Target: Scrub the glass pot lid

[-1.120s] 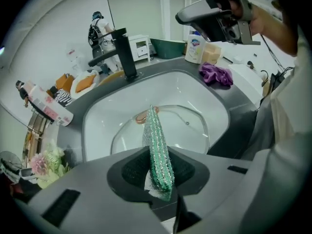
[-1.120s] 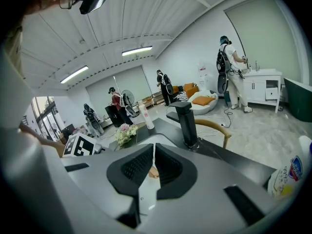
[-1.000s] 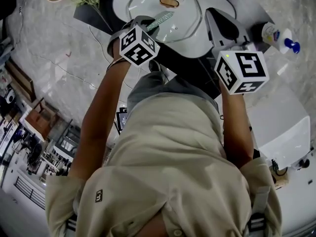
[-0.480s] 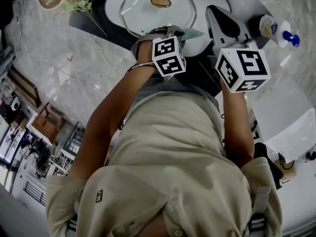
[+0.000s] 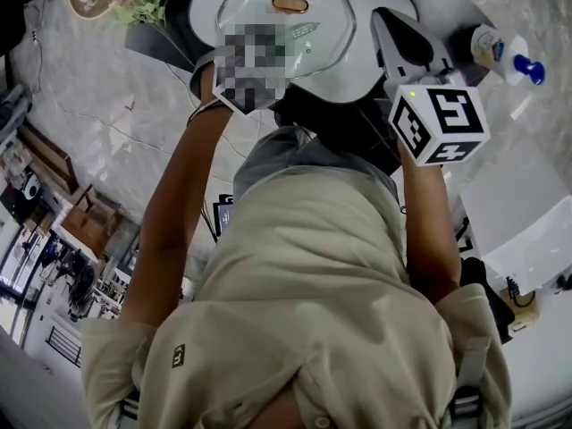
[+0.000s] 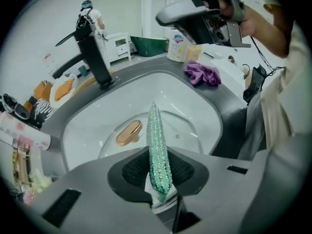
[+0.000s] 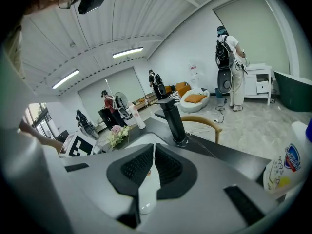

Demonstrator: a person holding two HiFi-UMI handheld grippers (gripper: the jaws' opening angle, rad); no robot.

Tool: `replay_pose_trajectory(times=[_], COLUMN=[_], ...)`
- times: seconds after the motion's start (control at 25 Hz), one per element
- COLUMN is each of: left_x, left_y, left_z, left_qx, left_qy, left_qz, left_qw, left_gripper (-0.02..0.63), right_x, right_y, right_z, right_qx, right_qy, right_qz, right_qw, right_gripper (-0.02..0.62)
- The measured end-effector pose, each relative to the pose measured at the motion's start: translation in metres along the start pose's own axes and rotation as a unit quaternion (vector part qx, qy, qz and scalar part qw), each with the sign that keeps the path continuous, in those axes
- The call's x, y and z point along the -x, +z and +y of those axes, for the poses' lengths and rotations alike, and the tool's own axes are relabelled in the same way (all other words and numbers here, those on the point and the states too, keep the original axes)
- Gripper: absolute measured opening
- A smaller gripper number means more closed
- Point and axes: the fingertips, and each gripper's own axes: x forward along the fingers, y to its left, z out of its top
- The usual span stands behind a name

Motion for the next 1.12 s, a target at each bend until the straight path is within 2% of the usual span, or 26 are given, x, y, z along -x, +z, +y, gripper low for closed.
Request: replay_pose_trajectory(times=[0.28, 0.4, 0.52, 0.8, 1.12], left_x=[0.021, 0.025, 0.024, 0.02, 0.011], left_y=[-0.076, -0.095, -0.096, -0.089, -0.057], left_z=[0.069, 0.087, 0.091, 0.082, 0.05], left_qx=[0.031, 0.058, 0.069, 0.057, 0.013], left_qy=[0.065, 0.079, 0.08, 0.076, 0.038], left_qz=[0.073, 0.085, 0.084, 0.083, 0.075], left_qw=[0.9947, 0.9915, 0.9908, 0.992, 0.9964], left_gripper=[0.091, 0.091, 0.091, 0.091, 0.092], right_x=[-0.002, -0.001, -0.002, -0.004, -0.008], right_y=[-0.005, -0.007, -0.009, -0.01, -0.01], right_z=[0.002, 0.002, 0.002, 0.006, 0.007], right_qx=[0.003, 0.005, 0.005, 0.005, 0.003], right_qy=[0.004, 0.004, 0.005, 0.009, 0.009], right_qz=[0.008, 0.012, 0.014, 0.016, 0.017], right_qw=[1.0, 1.0, 1.0, 1.0, 1.0], right_gripper=[0.028, 0.028, 0.028, 0.028, 0.028])
